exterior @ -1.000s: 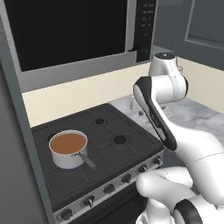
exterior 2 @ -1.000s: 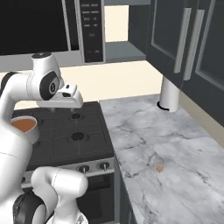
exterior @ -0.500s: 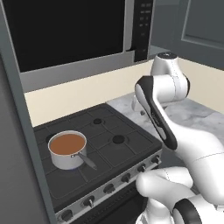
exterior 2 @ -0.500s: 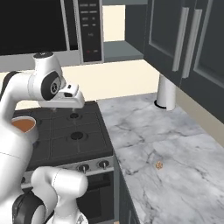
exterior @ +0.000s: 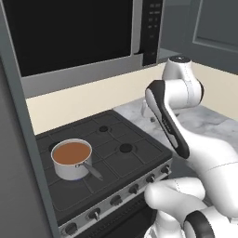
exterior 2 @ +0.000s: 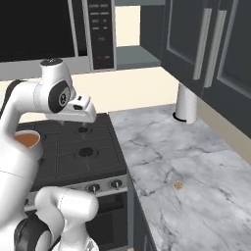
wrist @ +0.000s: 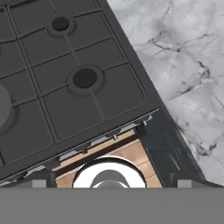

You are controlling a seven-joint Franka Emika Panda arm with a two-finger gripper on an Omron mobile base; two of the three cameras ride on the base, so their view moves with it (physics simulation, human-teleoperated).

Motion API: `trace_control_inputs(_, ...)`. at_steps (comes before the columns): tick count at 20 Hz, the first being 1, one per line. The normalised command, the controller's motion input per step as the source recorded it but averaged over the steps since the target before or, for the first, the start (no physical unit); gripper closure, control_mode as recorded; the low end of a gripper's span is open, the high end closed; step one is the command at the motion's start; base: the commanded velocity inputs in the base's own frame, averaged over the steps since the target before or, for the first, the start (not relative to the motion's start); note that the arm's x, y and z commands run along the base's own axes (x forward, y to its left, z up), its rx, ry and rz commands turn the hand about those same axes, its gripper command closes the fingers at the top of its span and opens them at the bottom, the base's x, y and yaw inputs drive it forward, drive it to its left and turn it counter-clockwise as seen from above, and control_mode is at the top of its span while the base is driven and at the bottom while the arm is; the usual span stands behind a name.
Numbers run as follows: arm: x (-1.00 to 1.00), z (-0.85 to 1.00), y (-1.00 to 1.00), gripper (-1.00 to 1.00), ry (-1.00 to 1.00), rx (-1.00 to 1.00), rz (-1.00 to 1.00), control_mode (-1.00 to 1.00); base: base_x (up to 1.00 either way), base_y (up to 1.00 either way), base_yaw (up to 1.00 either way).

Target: Pick up the sugar cube(s) and place them in the saucepan with hot chocolate.

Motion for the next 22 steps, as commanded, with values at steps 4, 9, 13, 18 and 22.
trace_control_inputs(4, -0.02, -0.12, -0.66, -1.0, 0.0, 0.1, -0.18, -1.0, 0.0, 0.0, 0.0)
trace_control_inputs(9, 0.0, -0.47, -1.0, -1.0, 0.0, 0.08, -0.18, -1.0, 0.0, 0.0, 0.0)
trace_control_inputs(13, 0.0, -0.45, -1.0, -1.0, 0.0, 0.05, -0.18, -1.0, 0.0, 0.0, 0.0)
trace_control_inputs(18, 0.0, -0.52, -1.0, -1.0, 0.02, 0.01, -0.19, -1.0, 0.0, 0.0, 0.0)
trace_control_inputs(22, 0.11, -0.21, -1.0, -1.0, 0.2, 0.0, -0.22, -1.0, 0.0, 0.0, 0.0)
